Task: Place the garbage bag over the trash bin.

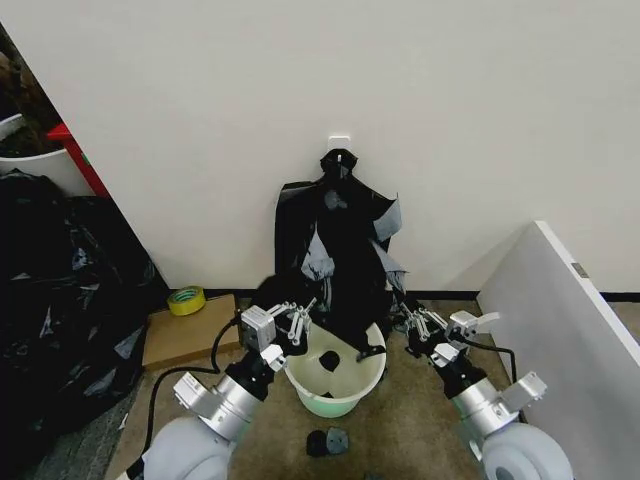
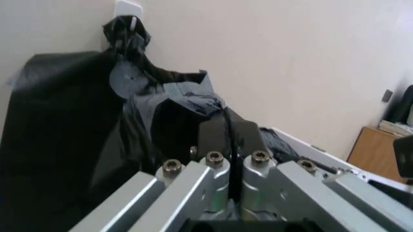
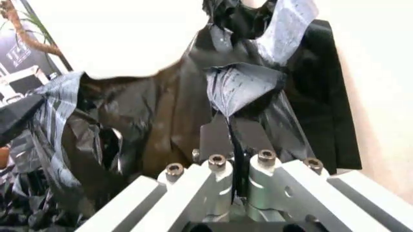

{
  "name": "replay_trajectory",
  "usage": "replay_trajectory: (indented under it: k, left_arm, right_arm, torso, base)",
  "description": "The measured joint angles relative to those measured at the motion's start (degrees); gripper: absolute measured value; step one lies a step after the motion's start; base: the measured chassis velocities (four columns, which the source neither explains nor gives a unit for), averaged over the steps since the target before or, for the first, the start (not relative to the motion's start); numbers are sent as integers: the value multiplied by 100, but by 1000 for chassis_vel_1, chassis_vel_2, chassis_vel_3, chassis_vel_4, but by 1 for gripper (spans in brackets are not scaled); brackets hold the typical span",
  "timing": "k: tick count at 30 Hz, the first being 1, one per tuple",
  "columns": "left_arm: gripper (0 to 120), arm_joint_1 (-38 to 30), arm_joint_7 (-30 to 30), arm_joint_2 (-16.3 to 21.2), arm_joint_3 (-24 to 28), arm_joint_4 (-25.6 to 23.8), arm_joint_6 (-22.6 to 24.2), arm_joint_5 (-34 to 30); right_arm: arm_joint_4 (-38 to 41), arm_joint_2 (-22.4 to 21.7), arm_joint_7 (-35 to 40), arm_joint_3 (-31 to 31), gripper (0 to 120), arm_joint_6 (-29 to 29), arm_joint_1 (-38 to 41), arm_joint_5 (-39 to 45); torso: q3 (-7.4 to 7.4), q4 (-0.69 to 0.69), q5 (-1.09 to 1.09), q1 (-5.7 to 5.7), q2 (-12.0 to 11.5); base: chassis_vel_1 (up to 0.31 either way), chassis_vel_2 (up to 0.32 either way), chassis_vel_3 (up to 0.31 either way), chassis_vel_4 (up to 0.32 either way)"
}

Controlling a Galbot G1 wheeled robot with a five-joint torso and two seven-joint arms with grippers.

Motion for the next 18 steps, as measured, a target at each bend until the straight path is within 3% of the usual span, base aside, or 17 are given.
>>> replay_trajectory:
  k: [8, 18]
  left_arm:
    - [0, -144, 19, -165, 179, 259, -59, 138]
    - [0, -620, 2, -576, 495, 1238, -222, 172]
  right_arm:
    - [121, -12, 4, 156, 0, 34, -257, 40]
    - [-473, 257, 24, -192, 0, 139, 163, -166]
  torso:
    - [0, -2, 0, 0, 0]
    - [1, 0, 0, 0, 0]
  base:
    - [0, 0, 0, 0]
    - [0, 0, 0, 0]
